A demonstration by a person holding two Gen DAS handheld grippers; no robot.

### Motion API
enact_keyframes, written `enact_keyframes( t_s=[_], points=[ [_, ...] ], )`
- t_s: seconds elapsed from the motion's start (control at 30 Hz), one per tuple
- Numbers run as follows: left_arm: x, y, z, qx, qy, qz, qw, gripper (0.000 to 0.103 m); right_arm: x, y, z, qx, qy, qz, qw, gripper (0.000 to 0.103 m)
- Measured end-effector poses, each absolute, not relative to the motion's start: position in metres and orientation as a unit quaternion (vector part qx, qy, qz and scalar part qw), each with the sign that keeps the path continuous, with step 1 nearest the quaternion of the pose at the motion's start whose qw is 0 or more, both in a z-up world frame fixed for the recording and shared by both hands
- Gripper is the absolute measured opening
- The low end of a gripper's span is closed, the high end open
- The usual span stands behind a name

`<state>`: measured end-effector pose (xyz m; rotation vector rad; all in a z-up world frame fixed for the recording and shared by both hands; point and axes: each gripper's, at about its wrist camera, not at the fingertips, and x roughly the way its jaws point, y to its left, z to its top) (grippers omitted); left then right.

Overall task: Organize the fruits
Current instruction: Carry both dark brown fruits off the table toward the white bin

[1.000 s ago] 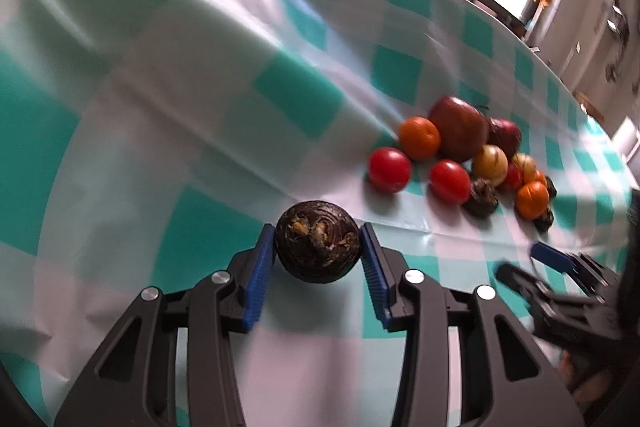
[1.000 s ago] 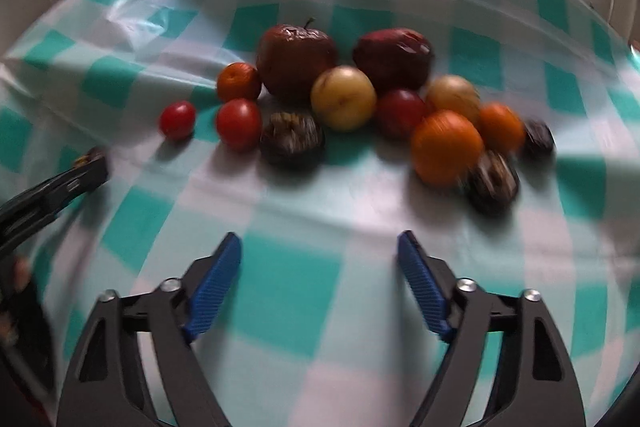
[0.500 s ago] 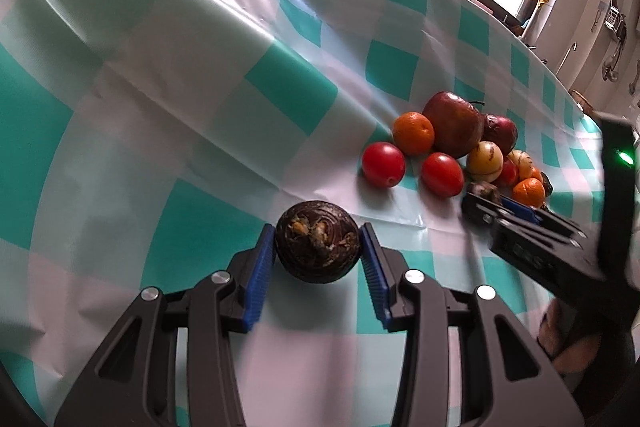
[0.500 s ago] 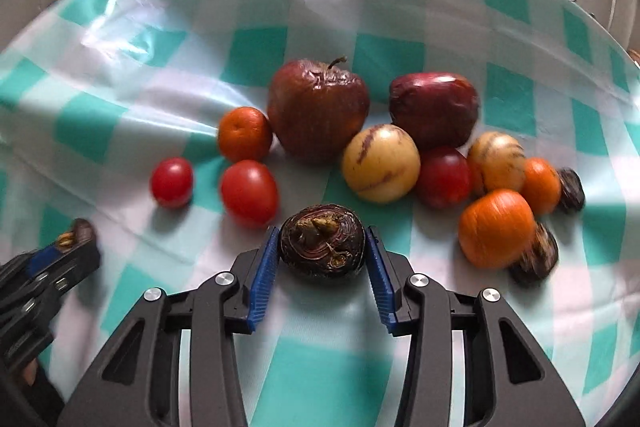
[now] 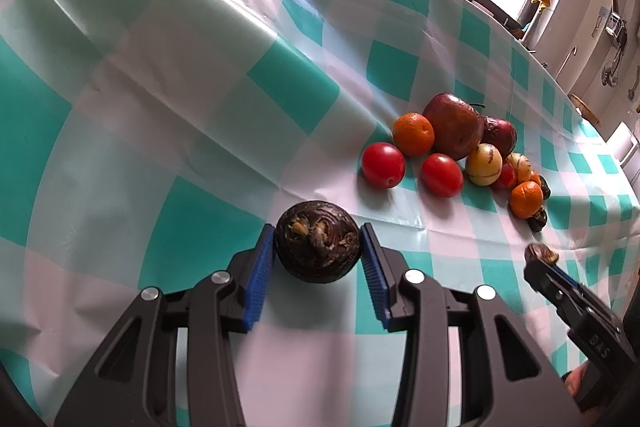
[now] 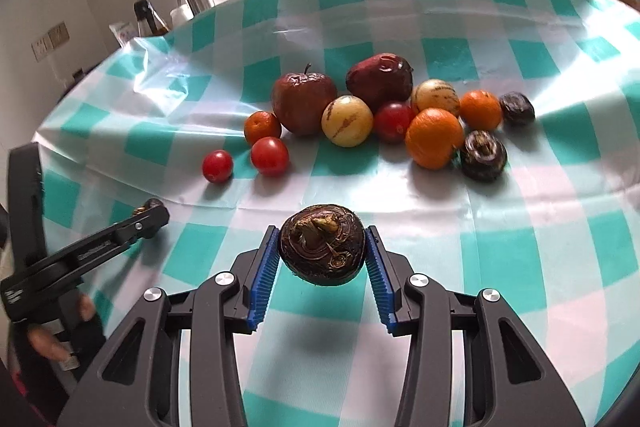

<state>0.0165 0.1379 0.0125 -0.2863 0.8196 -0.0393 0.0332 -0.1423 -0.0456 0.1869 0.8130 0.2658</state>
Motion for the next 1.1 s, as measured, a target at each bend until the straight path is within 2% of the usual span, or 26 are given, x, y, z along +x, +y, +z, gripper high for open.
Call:
enact_keyframes(
  t_s=[0.3, 0.77, 1.1],
  points=[
    [-0.003, 0.111, 0.014, -0.12, 0.397, -0.036, 0.909, 0.043, -0.007, -0.175, -0.044, 0.142, 0.396, 0.15, 0.895, 0.043],
    [-0.071, -0.018, 0.016, -0.007, 0.397, -0.15, 0.905, 0.043, -0.097, -0.261, -0.036, 0.152, 0.367, 0.101, 0.912, 0.043],
    [-0.103, -0.071, 0.02, 0.041, 0.401, -0.199, 0.893, 0.043, -0.156, -0.312, -0.028, 0.138, 0.34, 0.055, 0.929, 0.043]
  ],
)
